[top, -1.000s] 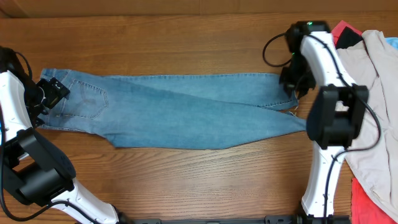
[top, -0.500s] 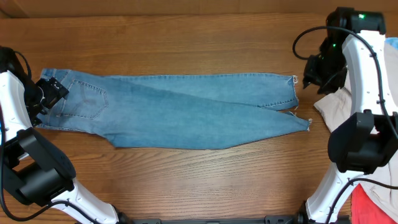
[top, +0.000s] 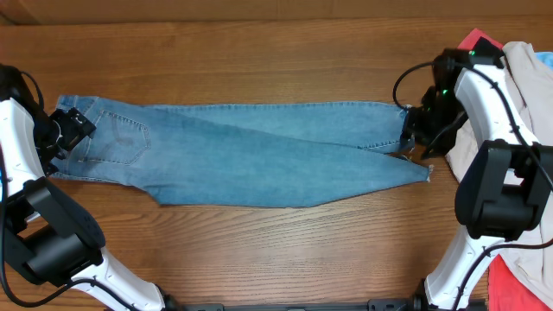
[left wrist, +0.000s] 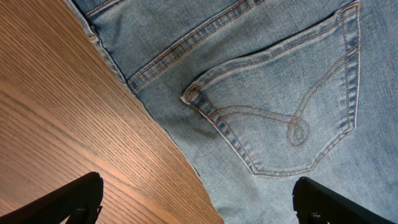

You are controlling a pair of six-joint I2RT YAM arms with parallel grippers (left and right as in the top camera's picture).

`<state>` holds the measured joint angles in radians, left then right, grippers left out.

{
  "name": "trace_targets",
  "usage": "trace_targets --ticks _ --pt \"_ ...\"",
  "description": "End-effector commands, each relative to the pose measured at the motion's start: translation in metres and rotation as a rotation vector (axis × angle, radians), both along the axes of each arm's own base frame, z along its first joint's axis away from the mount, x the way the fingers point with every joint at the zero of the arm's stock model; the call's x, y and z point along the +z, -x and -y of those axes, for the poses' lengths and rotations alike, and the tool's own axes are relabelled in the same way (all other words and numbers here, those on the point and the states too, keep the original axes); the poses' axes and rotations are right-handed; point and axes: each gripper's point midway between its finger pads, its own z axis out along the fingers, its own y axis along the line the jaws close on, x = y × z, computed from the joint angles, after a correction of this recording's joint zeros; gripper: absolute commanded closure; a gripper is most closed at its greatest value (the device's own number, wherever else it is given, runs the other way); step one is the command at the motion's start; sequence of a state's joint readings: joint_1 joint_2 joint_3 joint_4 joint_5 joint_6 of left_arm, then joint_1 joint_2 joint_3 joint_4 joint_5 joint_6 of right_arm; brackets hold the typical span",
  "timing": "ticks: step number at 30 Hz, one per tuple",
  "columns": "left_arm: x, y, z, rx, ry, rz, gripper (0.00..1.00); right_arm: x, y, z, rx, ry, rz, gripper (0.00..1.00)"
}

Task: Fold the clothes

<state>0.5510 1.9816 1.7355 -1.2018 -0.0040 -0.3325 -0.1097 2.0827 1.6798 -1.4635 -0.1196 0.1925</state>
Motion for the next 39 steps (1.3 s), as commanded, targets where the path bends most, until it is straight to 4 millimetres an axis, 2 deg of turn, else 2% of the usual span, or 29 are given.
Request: trace_targets --ticks 1,6,15,24,28,33,35,39 --pt "-0.003 0.0 0.001 -0.02 0.004 -0.008 0.0 -0.015 0.008 -0.004 -0.043 -0.01 -0.03 0.45" --pt "-0.003 0.0 0.001 -0.02 0.005 -0.009 0.0 -0.03 0.007 -0.004 -0.096 0.004 -0.02 0.46" --pt "-0.003 0.0 0.001 -0.02 0.005 -0.008 0.0 -0.036 -0.004 -0.002 -0.206 0.034 0.012 0.48" --pt "-0.003 0.0 0.001 -0.02 0.005 -0.008 0.0 -0.044 0.012 -0.008 -0.259 0.019 -0.054 0.46" --pt "-0.003 0.0 0.002 -0.021 0.007 -0.007 0.0 -0.042 0.018 -0.008 -0.26 0.019 -0.079 0.41" --pt "-0.003 0.0 0.002 -0.021 0.008 -0.007 0.0 -0.042 0.018 -0.008 -0.26 0.019 -0.079 0.42" --pt "-0.003 0.0 0.002 -0.021 0.007 -0.007 0.0 -0.042 0.018 -0.008 -0.26 0.019 -0.078 0.47" --pt "-0.003 0.0 0.002 -0.021 0.008 -0.007 0.0 -0.043 0.016 -0.008 -0.256 0.018 -0.067 0.82"
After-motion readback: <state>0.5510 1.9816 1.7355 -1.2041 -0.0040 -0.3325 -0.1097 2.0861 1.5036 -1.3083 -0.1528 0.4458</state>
